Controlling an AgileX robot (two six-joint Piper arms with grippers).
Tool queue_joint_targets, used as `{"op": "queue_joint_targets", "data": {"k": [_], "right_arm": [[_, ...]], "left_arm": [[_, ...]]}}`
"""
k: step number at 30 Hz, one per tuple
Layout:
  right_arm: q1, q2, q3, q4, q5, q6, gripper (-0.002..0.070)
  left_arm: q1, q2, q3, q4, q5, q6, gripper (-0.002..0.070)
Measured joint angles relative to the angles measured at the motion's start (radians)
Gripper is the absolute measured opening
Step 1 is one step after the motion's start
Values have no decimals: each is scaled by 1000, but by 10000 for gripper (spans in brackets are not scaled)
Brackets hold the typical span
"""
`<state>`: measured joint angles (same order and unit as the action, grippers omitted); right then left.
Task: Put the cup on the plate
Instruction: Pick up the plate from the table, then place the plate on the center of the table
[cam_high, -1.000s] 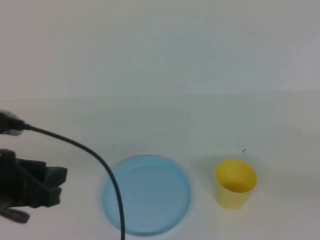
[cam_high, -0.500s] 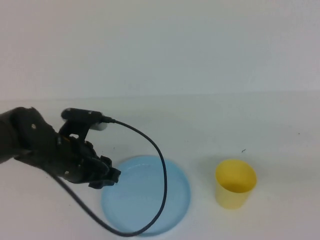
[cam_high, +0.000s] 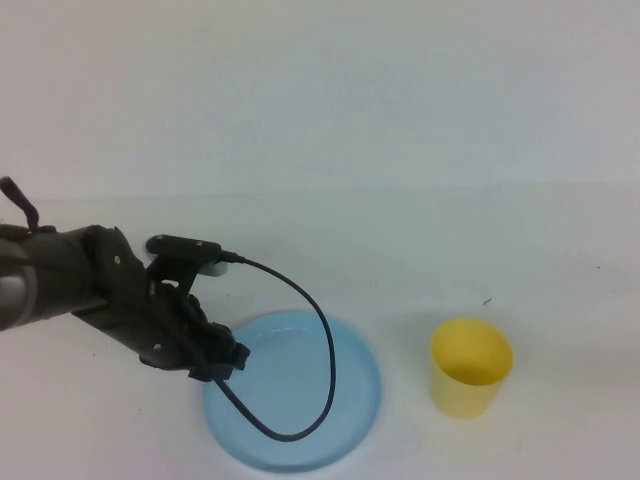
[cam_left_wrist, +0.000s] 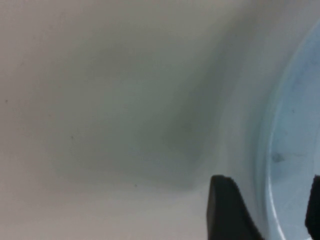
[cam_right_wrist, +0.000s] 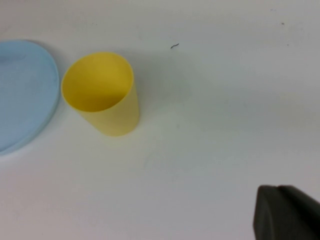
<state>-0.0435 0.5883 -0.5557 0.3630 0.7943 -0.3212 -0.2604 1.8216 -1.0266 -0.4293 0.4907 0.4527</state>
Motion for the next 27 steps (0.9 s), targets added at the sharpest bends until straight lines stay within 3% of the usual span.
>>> {"op": "queue_joint_targets", "data": {"k": [6, 11, 14, 27], "right_arm": [[0, 0, 0, -13, 0, 0, 1], [0, 0, 0, -14, -17, 0, 1], [0, 0, 0, -15, -35, 0, 1], [0, 42, 0, -20, -58, -51, 1]], "left_arm": [[0, 52, -16, 23, -14, 0, 280], [-2, 72, -32, 18, -36, 28, 91], [-2, 75, -56, 5, -41, 29, 36], [-129, 118, -194, -19, -42, 41, 8]]}}
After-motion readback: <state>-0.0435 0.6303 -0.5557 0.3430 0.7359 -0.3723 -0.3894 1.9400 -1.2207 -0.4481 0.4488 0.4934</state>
